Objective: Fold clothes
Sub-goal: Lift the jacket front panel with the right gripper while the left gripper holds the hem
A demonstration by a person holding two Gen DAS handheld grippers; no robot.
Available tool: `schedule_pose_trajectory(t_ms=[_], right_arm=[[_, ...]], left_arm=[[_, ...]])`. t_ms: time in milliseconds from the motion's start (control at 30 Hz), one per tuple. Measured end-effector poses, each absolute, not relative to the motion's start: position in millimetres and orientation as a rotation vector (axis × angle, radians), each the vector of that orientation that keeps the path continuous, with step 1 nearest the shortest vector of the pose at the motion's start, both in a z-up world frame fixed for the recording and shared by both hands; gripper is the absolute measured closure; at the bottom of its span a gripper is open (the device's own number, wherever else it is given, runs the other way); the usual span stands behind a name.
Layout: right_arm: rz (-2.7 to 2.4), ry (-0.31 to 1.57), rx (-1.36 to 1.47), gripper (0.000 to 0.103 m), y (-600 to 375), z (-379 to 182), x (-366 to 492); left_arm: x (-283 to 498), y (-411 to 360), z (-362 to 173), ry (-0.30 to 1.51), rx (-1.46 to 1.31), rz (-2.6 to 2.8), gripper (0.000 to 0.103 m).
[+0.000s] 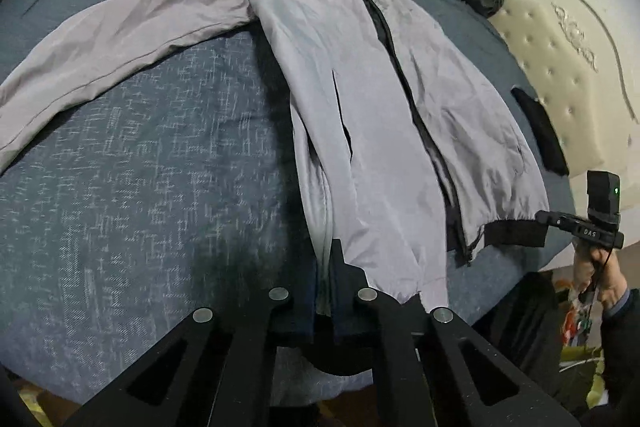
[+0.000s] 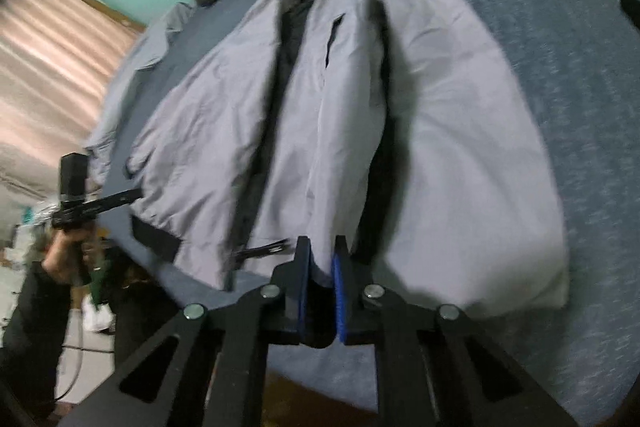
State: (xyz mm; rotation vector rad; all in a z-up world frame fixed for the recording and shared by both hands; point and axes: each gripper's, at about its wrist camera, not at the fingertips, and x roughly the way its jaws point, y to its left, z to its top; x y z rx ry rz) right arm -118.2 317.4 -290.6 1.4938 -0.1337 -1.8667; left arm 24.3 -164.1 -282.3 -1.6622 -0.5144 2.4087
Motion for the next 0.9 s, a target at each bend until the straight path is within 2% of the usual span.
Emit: schedule_pose_trajectory(t_ms=[133,367,500,633,700,867,900], right_arm=[[-1.886,0.016,1.571,0.093,313,-309,-111],[-2.038,-0.165,1.456,0.083,361,-278,-128],[-2.157,-0.238,1.437,0.060,393,-262,-141],[-2.157,-0.275,1.641,0.050,411,-292,-160],[-2.131,-0.333,1.688,0.049,419,-306,-163],[-2.090,-0.430,1.671,0.049,421,-322,-166],[-2.091,-0.421,1.655,0.054,419,-322,-165]], left_arm=[[12,-162,-297,-0.566,-1.691,2.417,0.098],[16,-168,-304,-0.605,-1.715,2.424,0.095],[17,-169,-300,-0.604,-1.725,2.430,0.093],[19,-172,-291,-0.610,-1.699,2.454,0.080],[19,-173,-286,-0.609,-1.685,2.465,0.074],[12,-172,-273,-0.591,-1.666,2.486,0.074],[12,-172,-272,-0.591,-1.661,2.489,0.074]])
